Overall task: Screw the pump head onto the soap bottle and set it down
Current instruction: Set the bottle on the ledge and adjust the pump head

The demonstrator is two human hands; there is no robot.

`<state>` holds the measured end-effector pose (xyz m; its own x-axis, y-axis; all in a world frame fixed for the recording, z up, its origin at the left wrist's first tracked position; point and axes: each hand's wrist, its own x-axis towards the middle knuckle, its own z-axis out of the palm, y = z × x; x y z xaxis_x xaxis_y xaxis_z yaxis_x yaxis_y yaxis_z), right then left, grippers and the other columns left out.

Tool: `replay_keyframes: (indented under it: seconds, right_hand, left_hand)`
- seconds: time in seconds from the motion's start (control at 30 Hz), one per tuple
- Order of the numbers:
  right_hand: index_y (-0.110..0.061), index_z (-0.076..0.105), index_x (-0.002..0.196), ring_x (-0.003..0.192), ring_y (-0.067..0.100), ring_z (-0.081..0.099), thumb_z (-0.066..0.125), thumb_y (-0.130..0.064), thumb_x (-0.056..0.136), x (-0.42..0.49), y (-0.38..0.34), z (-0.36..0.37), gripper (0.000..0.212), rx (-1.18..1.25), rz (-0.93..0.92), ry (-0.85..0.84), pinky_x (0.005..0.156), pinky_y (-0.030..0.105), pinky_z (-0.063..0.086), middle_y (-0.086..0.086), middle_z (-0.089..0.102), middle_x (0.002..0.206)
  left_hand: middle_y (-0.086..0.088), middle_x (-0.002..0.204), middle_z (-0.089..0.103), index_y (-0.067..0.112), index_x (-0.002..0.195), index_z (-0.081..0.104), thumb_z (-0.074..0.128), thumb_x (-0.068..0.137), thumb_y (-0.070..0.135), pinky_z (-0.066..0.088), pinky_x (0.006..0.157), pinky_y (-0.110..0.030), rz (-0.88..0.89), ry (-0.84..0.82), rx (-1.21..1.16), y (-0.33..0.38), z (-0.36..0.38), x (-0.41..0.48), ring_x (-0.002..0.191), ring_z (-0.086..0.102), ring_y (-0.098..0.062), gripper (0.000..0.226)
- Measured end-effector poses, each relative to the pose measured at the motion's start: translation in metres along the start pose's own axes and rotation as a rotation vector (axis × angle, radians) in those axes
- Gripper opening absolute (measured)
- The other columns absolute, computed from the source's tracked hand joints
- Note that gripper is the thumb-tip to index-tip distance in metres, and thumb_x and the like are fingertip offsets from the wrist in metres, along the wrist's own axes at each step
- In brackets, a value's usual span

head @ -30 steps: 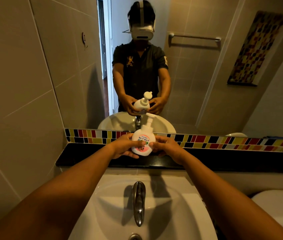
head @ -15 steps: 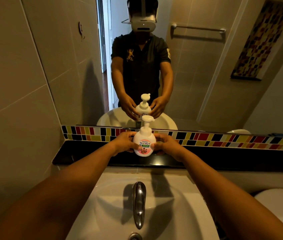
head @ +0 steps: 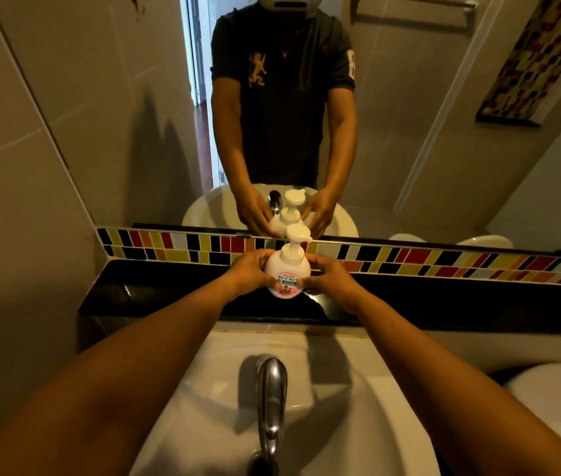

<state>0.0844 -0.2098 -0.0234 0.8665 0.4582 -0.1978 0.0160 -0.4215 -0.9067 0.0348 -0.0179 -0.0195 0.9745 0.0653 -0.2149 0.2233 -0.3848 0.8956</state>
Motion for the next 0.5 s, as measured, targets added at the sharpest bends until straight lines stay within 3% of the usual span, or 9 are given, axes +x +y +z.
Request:
replay_keyframes:
  seconds: [0.17, 0.37, 0.5]
  right_hand:
    - [-0.017, 0.053, 0.136, 0.118, 0.027, 0.060, 0.073, -0.006, 0.082, 0.007, 0.005, 0.003, 0.058, -0.021, 0.009, -0.001, 0.088, 0.036, 0.057, 0.008, 0.062, 0.131]
    - [-0.020, 0.053, 0.135, 0.122, 0.027, 0.058, 0.075, -0.009, 0.081, 0.016, 0.008, 0.006, 0.059, -0.040, 0.007, 0.007, 0.098, 0.046, 0.053, 0.007, 0.061, 0.134]
    - [-0.020, 0.055, 0.134, 0.123, 0.026, 0.058, 0.075, -0.011, 0.082, 0.017, 0.003, -0.001, 0.056, -0.168, 0.007, -0.076, 0.104, 0.051, 0.048, 0.006, 0.062, 0.134]
  left_hand:
    - [-0.007, 0.128, 0.065, 0.017, 0.126, 0.057, 0.082, 0.069, 0.001, 0.051, 0.101, -0.050, -0.021, 0.002, 0.001, -0.008, 0.000, 0.007, 0.120, 0.060, -0.026, 0.065]
    - [-0.008, 0.130, 0.063, 0.014, 0.125, 0.056, 0.081, 0.069, 0.000, 0.051, 0.100, -0.046, -0.027, 0.009, -0.010, -0.011, -0.001, 0.010, 0.121, 0.059, -0.027, 0.063]
    - [-0.009, 0.135, 0.059, 0.012, 0.130, 0.052, 0.080, 0.071, -0.001, 0.049, 0.100, -0.042, -0.023, 0.008, -0.020, -0.015, 0.001, 0.010, 0.125, 0.055, -0.027, 0.067]
